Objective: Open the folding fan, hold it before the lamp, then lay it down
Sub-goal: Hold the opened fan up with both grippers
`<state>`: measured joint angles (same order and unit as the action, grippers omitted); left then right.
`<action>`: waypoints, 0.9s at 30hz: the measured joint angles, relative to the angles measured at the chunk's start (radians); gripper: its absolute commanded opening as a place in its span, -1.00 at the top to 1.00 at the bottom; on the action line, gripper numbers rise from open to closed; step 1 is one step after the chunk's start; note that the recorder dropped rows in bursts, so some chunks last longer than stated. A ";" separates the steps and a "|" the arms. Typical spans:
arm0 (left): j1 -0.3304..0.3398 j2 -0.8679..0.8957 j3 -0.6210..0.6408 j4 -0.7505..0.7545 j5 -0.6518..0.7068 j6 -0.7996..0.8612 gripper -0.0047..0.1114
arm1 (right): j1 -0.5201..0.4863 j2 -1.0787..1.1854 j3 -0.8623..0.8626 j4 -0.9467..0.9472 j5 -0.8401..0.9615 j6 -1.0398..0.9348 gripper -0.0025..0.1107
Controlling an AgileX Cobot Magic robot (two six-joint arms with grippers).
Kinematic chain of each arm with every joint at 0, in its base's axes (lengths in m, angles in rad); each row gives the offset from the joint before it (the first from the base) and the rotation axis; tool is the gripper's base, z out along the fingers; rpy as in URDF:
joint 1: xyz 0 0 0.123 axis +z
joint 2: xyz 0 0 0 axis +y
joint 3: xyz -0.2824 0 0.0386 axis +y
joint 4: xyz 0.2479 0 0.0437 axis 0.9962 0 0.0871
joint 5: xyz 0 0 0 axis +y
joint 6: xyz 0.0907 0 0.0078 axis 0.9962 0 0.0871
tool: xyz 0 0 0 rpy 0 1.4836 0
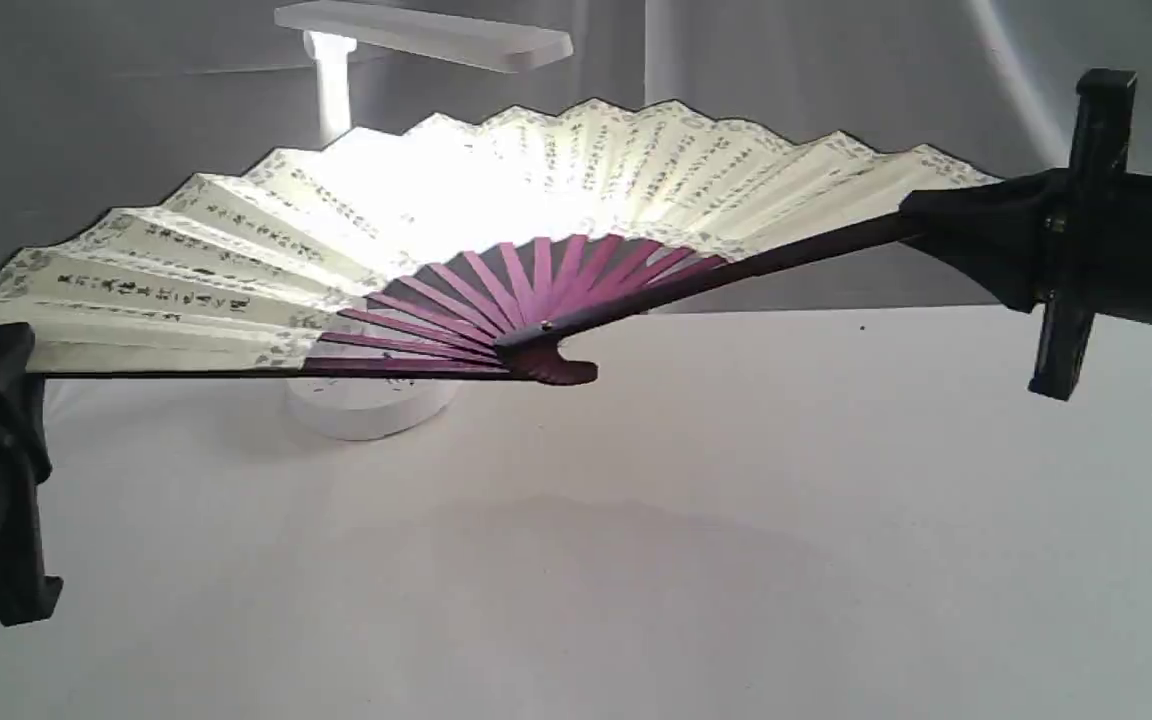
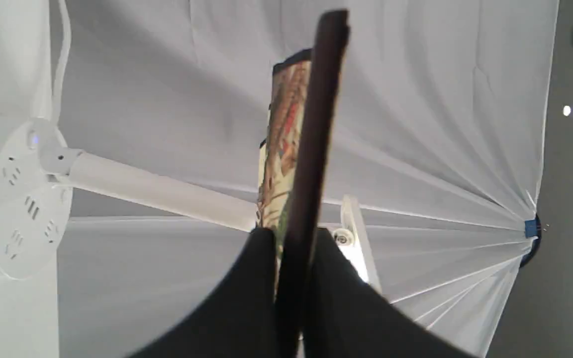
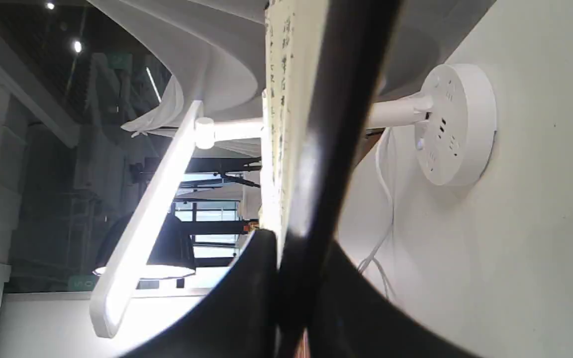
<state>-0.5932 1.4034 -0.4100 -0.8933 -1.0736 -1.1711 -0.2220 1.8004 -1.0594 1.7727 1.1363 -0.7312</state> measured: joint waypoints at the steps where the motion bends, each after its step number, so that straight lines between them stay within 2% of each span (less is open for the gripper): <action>1: 0.000 0.000 0.000 -0.002 0.006 0.000 0.92 | 0.000 0.000 0.000 0.000 -0.002 0.000 0.96; 27: 0.000 0.000 0.000 -0.022 0.028 0.003 0.92 | 0.000 0.000 0.000 -0.002 -0.015 0.000 0.96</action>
<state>-0.5932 1.4034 -0.4100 -0.9151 -1.0452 -1.1679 -0.2220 1.8004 -1.0594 1.7708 1.1212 -0.7312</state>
